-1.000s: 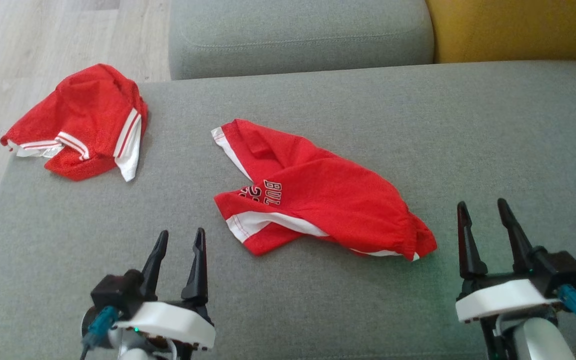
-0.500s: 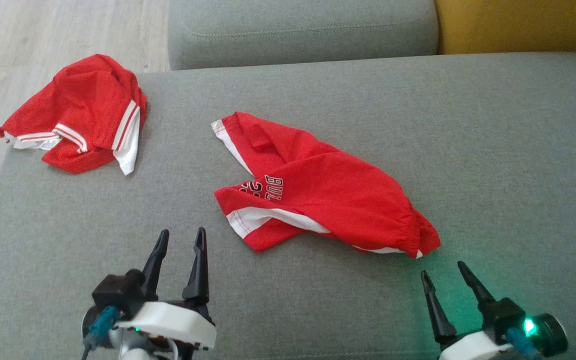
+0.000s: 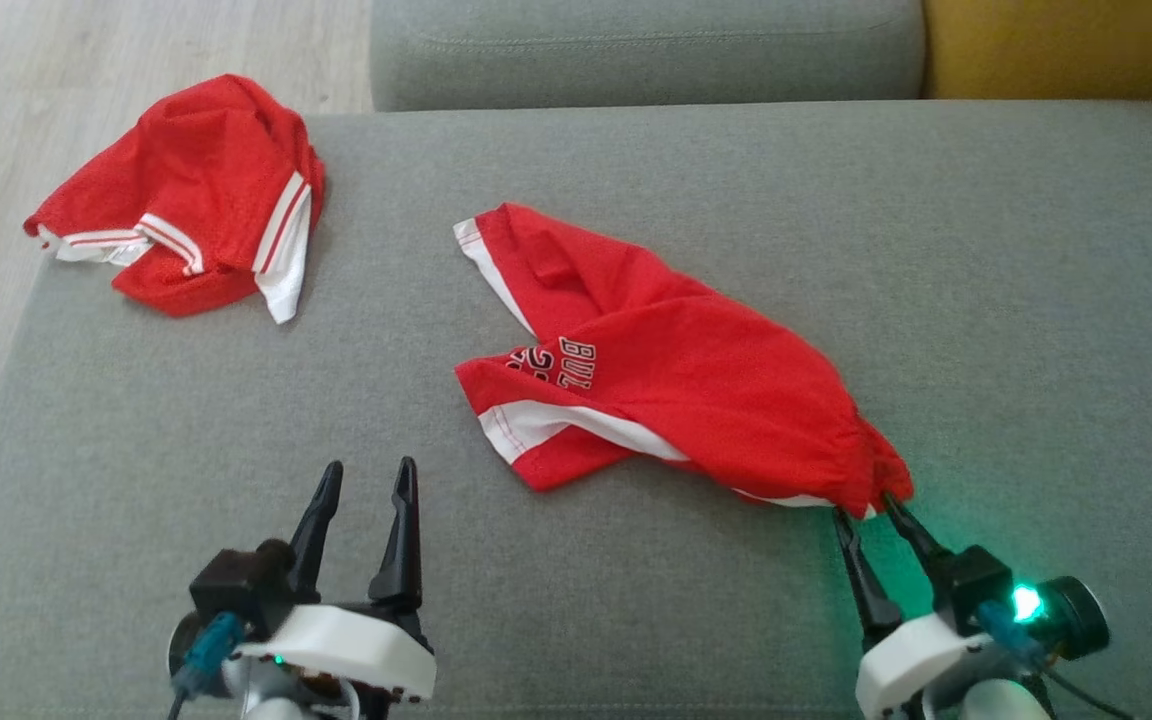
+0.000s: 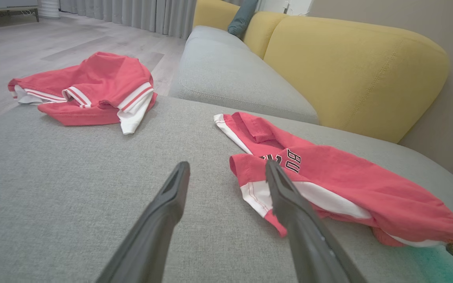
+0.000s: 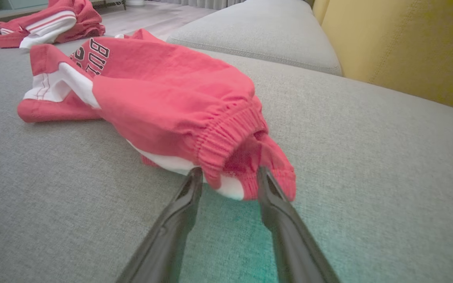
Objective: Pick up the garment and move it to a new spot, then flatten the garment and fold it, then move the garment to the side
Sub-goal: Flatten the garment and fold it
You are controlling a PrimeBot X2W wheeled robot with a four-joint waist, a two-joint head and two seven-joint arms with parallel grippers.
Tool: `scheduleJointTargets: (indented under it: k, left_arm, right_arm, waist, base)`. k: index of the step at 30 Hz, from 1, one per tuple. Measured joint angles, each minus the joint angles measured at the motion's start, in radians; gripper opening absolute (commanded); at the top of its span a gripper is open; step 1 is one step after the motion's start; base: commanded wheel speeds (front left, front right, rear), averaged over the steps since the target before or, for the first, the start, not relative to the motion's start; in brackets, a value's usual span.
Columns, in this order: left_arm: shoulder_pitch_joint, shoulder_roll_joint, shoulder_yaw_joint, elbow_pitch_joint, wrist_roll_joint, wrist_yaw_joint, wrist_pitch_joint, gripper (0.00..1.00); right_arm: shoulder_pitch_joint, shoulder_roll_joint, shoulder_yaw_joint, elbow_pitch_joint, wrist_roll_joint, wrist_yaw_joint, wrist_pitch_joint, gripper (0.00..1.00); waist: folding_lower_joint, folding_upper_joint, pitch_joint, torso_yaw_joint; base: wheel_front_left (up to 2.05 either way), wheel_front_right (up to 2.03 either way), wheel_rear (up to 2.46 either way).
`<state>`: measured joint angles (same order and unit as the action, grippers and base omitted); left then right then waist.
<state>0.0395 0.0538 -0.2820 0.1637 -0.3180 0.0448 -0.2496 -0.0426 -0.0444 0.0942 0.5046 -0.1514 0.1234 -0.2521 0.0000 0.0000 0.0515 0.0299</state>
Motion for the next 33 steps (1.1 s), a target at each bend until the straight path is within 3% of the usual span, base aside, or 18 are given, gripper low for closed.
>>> scheduleJointTargets:
  k: [1,4,6,8,16,24,33]
  left_arm:
    - [0.0,0.0,0.0,0.001,0.0,0.0,0.0,1.0]
    - [0.0,0.0,0.0,0.002,0.0,0.0,0.0,1.0]
    - [-0.001,0.0,0.0,0.002,0.0,0.0,0.0,1.0]
    - [-0.002,0.0,-0.001,0.004,0.0,0.0,0.0,1.0]
    - [-0.039,0.0,-0.076,0.075,-0.032,-0.029,0.0,1.0]
    - [-0.191,-0.003,-0.207,0.251,-0.101,-0.045,0.015,1.0]
    - [-0.183,0.01,-0.221,0.225,-0.128,-0.045,0.001,1.0]
  right_arm:
    - [-0.01,0.0,0.0,0.014,-0.001,0.0,0.0,0.53]
    - [-0.028,0.0,-0.001,0.041,-0.001,0.0,0.0,0.4]
    - [-0.039,0.0,0.0,0.053,-0.001,0.0,0.0,0.24]
    - [-0.053,0.0,0.0,0.063,0.001,0.0,0.0,0.0]
    - [-0.069,0.0,-0.029,-0.009,0.091,0.0,0.0,0.0]
    - [-0.081,-0.001,-0.006,-0.032,0.109,0.0,0.0,0.0]
    - [-0.136,-0.001,0.003,-0.048,0.144,0.0,0.0,0.0]
  waist:
    - [0.0,0.0,0.003,0.003]
    - [0.0,0.0,0.011,0.012]
    - [0.0,0.0,0.017,0.014]
    - [0.0,0.0,0.024,0.015]
    - [0.0,0.0,0.042,-0.006]
    - [0.0,0.0,0.071,-0.055]
    - [0.0002,0.0,0.122,-0.088]
  base:
    - [0.0,0.0,0.0]
    - [0.0,0.0,0.0]
    - [0.0,0.0,0.0]
    - [0.0,0.0,0.0]
    - [0.0,0.0,0.0]
    - [0.0,0.0,0.0]
    - [0.0,0.0,0.0]
